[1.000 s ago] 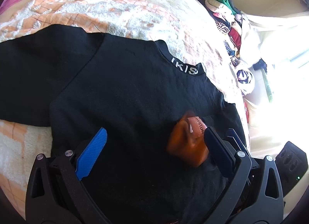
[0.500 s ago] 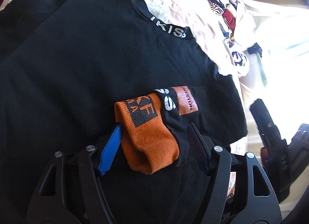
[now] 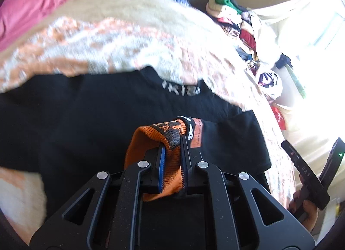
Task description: Fold small clothes
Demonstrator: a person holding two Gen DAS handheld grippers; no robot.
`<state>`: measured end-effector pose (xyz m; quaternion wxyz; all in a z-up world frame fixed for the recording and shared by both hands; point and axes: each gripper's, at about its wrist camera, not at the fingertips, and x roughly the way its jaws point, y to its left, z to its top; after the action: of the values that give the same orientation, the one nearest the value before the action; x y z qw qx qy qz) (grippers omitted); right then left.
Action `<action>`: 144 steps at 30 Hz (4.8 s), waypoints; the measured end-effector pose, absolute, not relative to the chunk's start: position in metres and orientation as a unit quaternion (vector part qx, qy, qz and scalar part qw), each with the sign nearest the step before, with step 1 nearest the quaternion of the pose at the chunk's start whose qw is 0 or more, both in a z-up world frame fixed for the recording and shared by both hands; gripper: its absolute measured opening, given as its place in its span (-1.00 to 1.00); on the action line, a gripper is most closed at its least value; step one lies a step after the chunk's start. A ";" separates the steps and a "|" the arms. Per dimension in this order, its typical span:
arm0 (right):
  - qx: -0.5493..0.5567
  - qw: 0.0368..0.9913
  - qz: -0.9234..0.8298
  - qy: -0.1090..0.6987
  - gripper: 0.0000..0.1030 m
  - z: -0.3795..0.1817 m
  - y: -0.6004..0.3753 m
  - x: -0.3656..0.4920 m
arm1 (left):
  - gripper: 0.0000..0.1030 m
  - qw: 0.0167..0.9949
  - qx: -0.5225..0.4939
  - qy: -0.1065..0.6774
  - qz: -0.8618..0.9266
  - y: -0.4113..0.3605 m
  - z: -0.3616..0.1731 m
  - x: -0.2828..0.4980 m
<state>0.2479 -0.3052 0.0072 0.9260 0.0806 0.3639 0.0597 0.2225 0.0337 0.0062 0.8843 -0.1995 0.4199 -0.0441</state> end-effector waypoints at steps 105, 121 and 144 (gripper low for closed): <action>-0.115 0.865 0.302 0.383 0.88 0.020 0.001 0.138 | 0.23 0.820 -0.369 0.345 0.268 0.365 -0.061 0.053; -0.080 0.866 0.279 0.408 0.88 0.008 -0.034 0.149 | -0.87 0.874 -0.348 0.245 0.235 0.362 -0.019 0.053; 0.008 0.891 0.275 0.362 0.88 0.034 -0.110 0.174 | -0.89 0.940 -0.236 0.237 0.061 0.203 0.094 0.108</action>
<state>0.1745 -0.1102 0.0341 0.8907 0.0077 0.3618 0.2751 0.1081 0.2031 0.0940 0.9405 -0.2358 0.2370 0.0610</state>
